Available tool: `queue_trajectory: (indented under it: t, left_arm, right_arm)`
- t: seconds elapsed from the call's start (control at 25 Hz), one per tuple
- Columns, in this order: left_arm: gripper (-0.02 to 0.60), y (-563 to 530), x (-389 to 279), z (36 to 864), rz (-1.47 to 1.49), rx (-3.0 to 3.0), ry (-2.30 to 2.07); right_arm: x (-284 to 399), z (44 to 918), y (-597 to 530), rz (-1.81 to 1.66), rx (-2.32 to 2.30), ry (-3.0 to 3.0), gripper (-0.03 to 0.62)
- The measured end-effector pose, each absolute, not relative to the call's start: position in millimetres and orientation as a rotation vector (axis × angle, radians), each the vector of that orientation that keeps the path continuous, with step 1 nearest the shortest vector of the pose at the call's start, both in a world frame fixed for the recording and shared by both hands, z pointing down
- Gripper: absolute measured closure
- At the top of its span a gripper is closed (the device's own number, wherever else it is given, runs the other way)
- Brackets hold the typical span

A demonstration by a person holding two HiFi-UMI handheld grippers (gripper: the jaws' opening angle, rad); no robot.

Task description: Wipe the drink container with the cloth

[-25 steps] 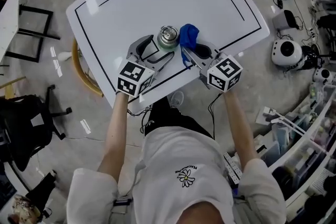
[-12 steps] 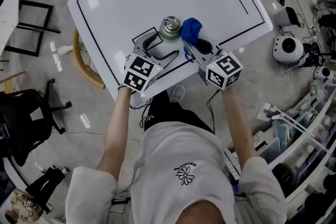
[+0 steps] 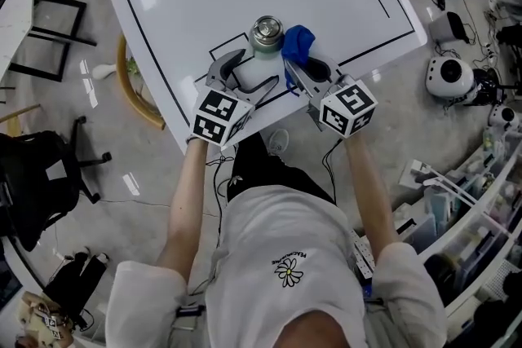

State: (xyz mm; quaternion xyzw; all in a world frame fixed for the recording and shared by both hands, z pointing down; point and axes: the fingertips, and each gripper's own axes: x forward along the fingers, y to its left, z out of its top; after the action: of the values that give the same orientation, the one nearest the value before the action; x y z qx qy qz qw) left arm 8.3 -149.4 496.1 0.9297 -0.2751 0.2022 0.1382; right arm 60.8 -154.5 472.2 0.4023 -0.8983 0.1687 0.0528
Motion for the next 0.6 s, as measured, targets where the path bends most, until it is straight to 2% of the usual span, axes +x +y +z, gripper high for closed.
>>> queue_trajectory:
  t: [0.24,0.6]
  left_arm:
    - [0.216,-189.8,15.9,497.0,0.587,2.701,-0.779]
    - [0.216,-179.8,24.4,508.8,0.694,2.696,-0.716]
  right_arm:
    - [61.8,469.6,-157.4,0.502,1.223,-2.724,0.551]
    - [67.0,471.2,-164.5,0.492,1.225,-2.712,0.552]
